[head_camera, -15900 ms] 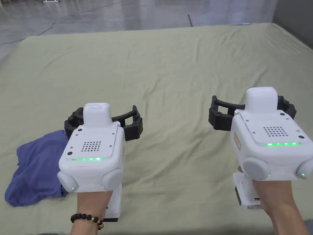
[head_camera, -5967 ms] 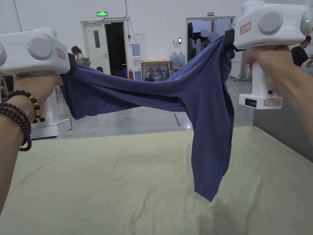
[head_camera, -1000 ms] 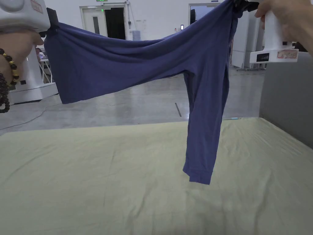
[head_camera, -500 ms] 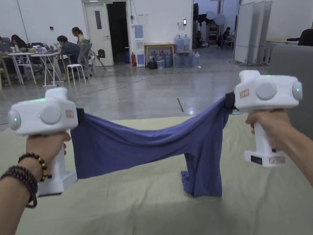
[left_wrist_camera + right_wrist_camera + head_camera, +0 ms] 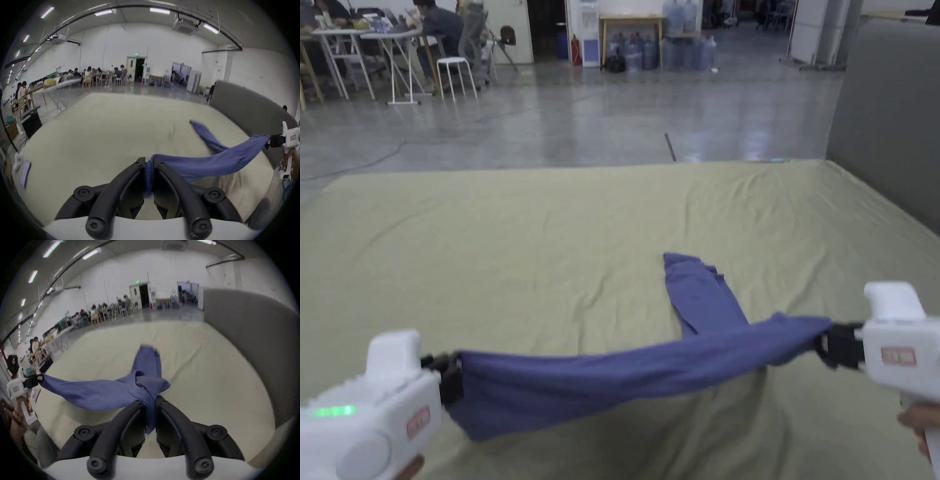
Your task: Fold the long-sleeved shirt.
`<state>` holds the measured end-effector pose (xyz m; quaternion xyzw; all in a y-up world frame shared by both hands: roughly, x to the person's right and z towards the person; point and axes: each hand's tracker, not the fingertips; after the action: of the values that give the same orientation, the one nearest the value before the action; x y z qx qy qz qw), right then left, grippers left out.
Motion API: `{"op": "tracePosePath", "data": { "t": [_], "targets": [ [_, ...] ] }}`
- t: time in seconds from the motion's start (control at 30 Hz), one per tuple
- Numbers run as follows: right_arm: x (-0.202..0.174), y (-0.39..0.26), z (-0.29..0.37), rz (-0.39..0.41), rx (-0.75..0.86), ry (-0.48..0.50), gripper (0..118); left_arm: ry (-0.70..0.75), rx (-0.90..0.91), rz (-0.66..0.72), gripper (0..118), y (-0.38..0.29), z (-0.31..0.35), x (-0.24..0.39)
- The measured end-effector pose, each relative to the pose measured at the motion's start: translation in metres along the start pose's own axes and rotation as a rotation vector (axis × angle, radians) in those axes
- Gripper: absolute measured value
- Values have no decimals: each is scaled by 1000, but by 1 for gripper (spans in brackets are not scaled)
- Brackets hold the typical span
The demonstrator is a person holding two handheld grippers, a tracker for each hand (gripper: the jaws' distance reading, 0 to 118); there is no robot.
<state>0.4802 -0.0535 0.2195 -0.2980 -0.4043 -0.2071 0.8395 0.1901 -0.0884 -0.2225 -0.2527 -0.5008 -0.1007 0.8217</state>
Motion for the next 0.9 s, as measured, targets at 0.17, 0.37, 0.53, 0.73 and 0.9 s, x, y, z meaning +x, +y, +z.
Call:
{"op": "tracePosePath", "data": {
  "t": [0.17,0.37,0.53,0.73,0.9],
  "targets": [
    [4,-113,-25,-53,-246,-50,13,-37,-238,51,6,-106,18,-2],
    [8,-141,-45,-26,-306,-79,13,-4,-260,68,6,-127,29,4],
    [13,-129,-40,-23,-319,-93,118,-8,-246,77,91,-105,32,3],
    [7,-112,19,-116,-93,-104,67,-34,-171,132,96,-62,61,-3],
    [8,-100,31,-132,-74,-105,3,-18,-159,117,0,-40,49,-3]
  ]
}}
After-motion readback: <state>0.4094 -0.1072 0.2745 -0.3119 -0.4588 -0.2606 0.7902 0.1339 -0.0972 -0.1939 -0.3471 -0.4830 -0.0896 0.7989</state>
